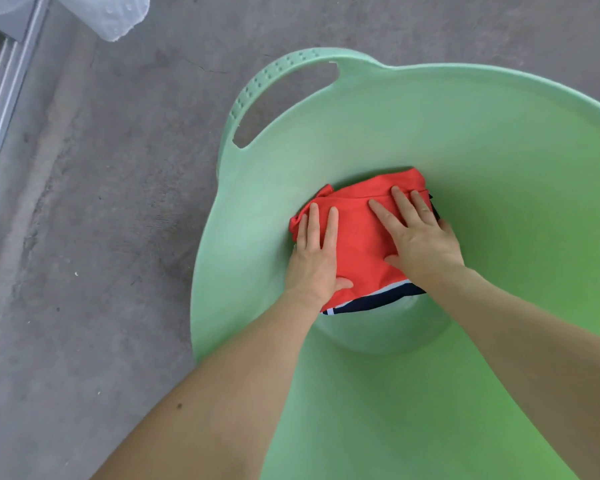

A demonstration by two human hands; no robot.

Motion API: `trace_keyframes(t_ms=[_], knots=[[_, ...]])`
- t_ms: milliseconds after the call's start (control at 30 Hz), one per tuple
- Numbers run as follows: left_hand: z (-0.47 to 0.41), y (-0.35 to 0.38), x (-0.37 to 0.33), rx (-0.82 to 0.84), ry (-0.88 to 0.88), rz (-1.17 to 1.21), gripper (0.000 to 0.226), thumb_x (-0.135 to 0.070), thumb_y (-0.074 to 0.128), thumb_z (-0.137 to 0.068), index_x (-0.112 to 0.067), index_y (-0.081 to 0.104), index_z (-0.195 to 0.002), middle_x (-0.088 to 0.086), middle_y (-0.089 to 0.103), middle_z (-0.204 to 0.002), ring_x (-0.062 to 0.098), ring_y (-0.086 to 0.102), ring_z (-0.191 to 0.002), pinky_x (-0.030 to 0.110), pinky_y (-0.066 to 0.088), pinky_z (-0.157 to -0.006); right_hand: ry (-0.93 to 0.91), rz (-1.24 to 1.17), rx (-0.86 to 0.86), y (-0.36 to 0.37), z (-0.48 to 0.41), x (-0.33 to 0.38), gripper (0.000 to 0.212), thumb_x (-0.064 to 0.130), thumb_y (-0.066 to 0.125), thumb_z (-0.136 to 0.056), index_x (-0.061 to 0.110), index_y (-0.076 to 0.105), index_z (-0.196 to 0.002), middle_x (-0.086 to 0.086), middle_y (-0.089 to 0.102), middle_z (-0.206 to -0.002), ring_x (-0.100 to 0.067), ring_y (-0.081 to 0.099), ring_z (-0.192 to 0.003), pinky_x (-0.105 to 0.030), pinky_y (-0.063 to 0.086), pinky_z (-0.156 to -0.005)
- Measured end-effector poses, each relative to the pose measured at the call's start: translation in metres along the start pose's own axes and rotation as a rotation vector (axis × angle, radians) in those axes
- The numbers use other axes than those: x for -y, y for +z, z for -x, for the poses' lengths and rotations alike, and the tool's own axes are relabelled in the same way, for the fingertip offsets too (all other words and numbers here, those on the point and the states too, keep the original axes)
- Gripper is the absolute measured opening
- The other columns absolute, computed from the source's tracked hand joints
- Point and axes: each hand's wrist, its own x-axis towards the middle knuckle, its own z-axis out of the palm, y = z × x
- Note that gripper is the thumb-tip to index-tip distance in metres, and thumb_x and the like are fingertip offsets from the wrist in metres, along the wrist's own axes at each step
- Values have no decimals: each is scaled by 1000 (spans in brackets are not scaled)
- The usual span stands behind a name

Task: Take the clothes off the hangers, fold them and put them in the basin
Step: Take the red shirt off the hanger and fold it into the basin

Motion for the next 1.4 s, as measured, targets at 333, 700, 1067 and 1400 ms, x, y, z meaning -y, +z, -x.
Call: trace_keyframes(t_ms=[333,700,1067,1400], knots=[[-21,26,-4,72,-52,-81,151,-48,86,-54,-28,-41,-133,16,-36,-150,31,-11,-146,42,23,-116,96,-3,47,23,-13,-7,119,39,71,-80,36,-31,-141,3,-27,-155,-21,-10,-147,-40,32,-110],[24,-53,-4,173,-58,-231,122,-35,80,-72,-26,-13,-150,6,-5,-160,25,14,-145,36,43,-99,121,-382,21,-29,54,-20,72,4,58,-80,33,36,-143,4,19,-155,-25,41,-128,-37,50,-89],[127,-228,-33,98,27,-176,48,-2,48,-86,-18,41,-132,7,39,-136,28,40,-125,40,45,-85,130,-575,43,-169,169,21,40,2,52,-81,21,64,-114,-1,66,-116,-19,62,-104,-36,51,-92],[229,-409,-40,92,36,0,33,-22,54,-90,-23,56,-123,2,61,-124,26,56,-114,30,46,-87,-16,-570,-144,-343,271,81,34,7,48,-85,19,70,-107,1,70,-110,-20,63,-101,-29,49,-88]])
